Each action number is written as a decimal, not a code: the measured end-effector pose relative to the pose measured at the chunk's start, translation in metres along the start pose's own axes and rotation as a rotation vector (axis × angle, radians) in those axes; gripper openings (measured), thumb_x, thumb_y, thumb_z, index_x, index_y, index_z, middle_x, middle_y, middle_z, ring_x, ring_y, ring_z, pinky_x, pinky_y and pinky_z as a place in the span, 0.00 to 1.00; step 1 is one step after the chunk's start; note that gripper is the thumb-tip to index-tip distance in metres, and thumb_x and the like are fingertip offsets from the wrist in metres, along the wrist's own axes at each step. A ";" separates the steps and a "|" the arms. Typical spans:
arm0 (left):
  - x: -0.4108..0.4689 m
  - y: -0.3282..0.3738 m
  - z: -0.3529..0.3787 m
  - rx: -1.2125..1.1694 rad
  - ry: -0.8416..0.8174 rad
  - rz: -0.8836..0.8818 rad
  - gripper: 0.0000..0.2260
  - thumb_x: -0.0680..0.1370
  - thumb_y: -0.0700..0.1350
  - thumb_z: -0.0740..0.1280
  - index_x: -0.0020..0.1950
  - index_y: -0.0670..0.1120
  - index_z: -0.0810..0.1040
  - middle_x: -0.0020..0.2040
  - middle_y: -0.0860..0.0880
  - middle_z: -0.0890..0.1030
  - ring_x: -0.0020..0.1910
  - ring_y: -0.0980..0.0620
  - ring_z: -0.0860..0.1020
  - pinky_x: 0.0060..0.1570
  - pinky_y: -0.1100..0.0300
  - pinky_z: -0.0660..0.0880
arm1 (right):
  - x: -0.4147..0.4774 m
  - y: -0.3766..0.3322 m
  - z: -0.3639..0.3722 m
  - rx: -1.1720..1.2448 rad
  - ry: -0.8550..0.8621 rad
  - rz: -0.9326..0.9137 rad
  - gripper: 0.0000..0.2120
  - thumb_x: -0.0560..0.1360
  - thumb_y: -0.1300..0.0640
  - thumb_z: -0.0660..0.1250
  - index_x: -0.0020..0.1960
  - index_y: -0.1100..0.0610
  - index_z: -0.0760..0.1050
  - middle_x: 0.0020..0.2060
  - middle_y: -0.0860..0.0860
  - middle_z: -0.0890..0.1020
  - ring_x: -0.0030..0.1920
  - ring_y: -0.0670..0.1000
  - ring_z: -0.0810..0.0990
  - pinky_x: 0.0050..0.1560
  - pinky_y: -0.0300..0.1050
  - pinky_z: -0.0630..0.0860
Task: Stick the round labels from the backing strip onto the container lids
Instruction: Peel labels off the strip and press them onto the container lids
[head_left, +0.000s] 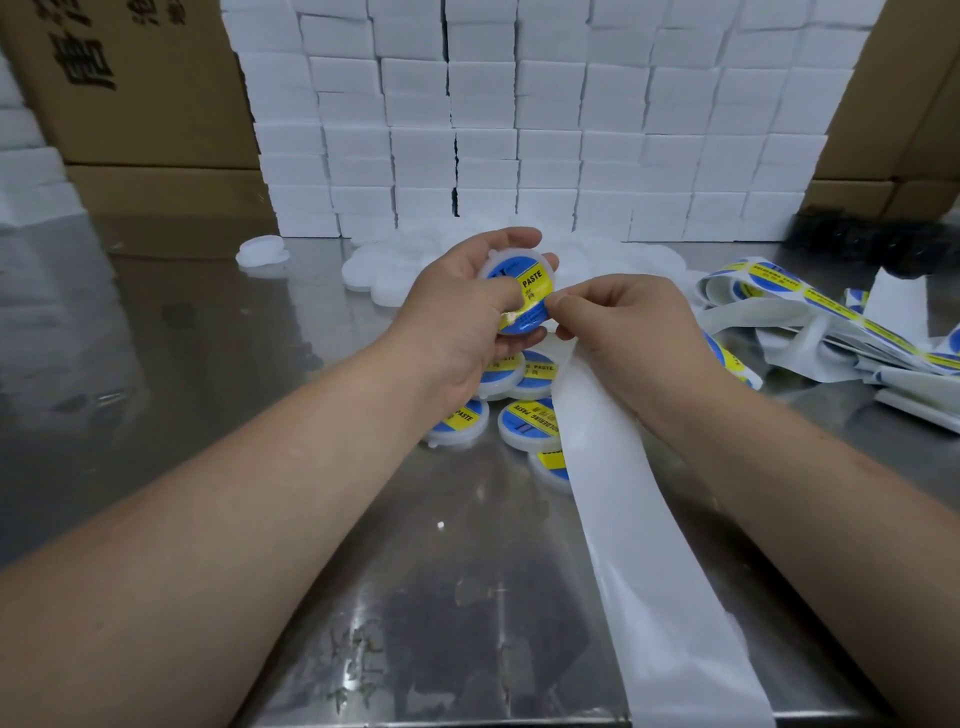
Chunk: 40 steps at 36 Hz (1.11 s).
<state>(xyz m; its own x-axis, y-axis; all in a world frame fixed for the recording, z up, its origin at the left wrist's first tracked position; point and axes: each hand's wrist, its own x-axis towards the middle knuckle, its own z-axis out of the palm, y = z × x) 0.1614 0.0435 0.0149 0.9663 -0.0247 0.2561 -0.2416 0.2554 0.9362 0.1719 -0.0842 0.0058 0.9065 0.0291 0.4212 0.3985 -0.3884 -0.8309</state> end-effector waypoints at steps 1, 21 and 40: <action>0.000 0.000 0.001 0.020 0.003 0.014 0.20 0.72 0.27 0.57 0.46 0.52 0.77 0.48 0.52 0.83 0.42 0.50 0.82 0.38 0.59 0.79 | 0.000 0.000 0.000 -0.016 0.009 0.003 0.12 0.72 0.53 0.67 0.30 0.47 0.78 0.24 0.41 0.78 0.28 0.38 0.73 0.32 0.34 0.68; -0.006 0.001 0.008 0.277 0.048 0.069 0.13 0.80 0.41 0.59 0.64 0.52 0.68 0.40 0.48 0.80 0.26 0.53 0.80 0.24 0.66 0.73 | 0.003 -0.001 -0.006 0.026 0.088 0.016 0.17 0.77 0.43 0.58 0.34 0.51 0.74 0.25 0.42 0.78 0.28 0.38 0.72 0.34 0.36 0.67; -0.007 -0.004 0.007 0.690 0.133 0.238 0.11 0.81 0.47 0.55 0.51 0.50 0.77 0.37 0.55 0.76 0.37 0.52 0.74 0.40 0.53 0.75 | -0.004 -0.004 -0.001 -0.091 -0.033 -0.067 0.22 0.79 0.46 0.56 0.31 0.54 0.73 0.25 0.45 0.75 0.30 0.44 0.72 0.37 0.43 0.68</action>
<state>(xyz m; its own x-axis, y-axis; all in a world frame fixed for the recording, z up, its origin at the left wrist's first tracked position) 0.1546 0.0357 0.0115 0.8727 0.0836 0.4810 -0.4046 -0.4273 0.8085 0.1671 -0.0835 0.0074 0.8830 0.0875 0.4612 0.4454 -0.4666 -0.7642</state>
